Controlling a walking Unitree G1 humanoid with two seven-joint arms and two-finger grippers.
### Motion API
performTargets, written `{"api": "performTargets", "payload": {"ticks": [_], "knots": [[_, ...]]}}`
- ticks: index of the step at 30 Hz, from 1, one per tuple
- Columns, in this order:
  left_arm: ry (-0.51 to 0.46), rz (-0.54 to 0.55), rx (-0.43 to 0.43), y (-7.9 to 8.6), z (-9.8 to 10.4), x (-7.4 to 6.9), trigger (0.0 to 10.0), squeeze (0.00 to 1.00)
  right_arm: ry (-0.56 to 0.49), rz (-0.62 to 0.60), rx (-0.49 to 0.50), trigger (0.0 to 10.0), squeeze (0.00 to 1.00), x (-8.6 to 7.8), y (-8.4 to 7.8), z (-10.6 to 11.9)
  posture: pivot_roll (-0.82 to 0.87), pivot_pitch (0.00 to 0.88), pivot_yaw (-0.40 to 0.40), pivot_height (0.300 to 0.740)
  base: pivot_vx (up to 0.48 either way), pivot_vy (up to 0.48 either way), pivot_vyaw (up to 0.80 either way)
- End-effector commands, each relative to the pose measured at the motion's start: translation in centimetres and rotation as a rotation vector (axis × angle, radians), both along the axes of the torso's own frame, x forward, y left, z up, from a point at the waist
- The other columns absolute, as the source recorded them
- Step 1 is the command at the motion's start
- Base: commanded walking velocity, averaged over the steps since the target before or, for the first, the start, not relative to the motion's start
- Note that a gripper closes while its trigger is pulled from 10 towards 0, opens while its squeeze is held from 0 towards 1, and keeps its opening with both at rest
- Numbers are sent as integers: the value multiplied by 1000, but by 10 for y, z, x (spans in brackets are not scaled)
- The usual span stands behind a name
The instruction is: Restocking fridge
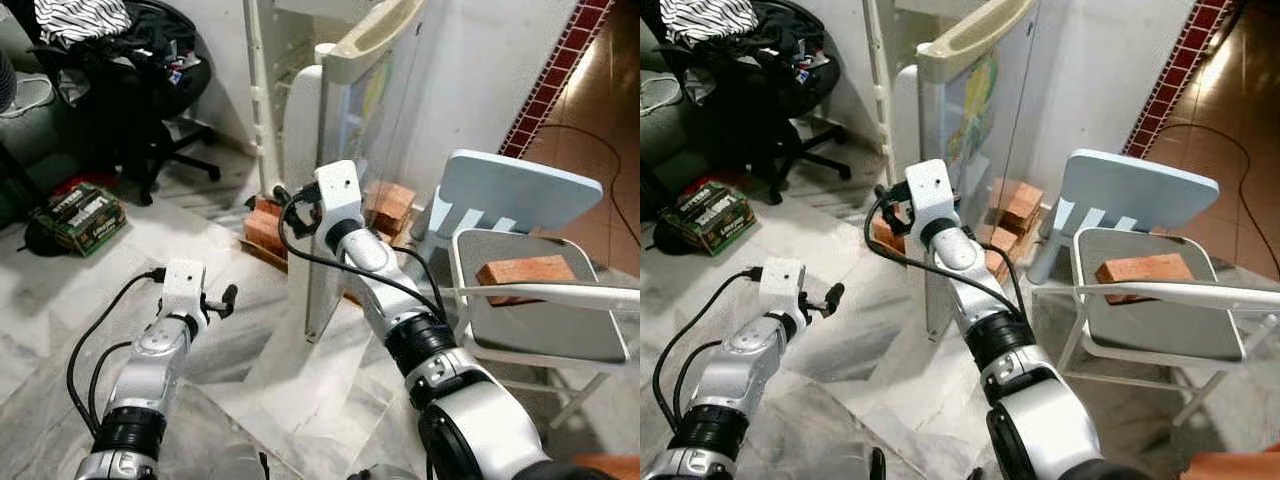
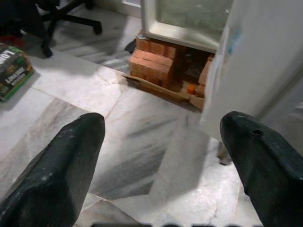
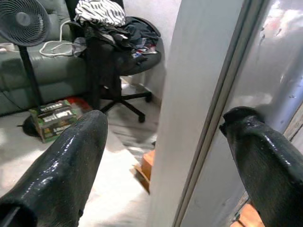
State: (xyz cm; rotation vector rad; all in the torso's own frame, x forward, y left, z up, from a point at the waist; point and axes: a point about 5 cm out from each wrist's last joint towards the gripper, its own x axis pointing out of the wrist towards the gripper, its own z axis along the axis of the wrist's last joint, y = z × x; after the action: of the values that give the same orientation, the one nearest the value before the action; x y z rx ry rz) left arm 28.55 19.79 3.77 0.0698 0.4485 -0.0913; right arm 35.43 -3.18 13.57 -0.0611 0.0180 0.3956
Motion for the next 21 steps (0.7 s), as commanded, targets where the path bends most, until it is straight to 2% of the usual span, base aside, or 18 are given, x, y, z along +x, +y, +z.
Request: {"api": "performTargets", "payload": {"ticks": [1,4,6,10,16,18,21], "knots": [[-15,-4,-6,1,3,0,10000,0,14,-45,-15,10000,0,2,-7,-4,132,0,-37,740,409,0,0],[-11,-9,-3,0,2,0,10000,0,-10,-102,-46,10000,0,7,-12,-1,132,0,-37,740,406,0,0],[-8,-13,0,-1,1,0,10000,0,-14,-145,-23,10000,0,11,-15,3,132,0,-37,740,401,0,0],[-11,-13,0,-1,1,0,10000,0,-13,-96,15,10000,0,12,-7,8,139,0,-39,740,277,0,0],[-12,-12,-19,1,0,-1,10000,0,28,67,106,10000,0,2,27,9,141,0,-42,740,261,0,0],[-12,-23,-21,0,1,-2,10000,0,28,153,126,10000,0,-5,43,9,145,0,-43,740,480,0,0],[-12,-21,-16,0,1,-2,10000,0,27,197,131,10000,0,-10,51,8,149,0,-45,740,480,0,0]]}}
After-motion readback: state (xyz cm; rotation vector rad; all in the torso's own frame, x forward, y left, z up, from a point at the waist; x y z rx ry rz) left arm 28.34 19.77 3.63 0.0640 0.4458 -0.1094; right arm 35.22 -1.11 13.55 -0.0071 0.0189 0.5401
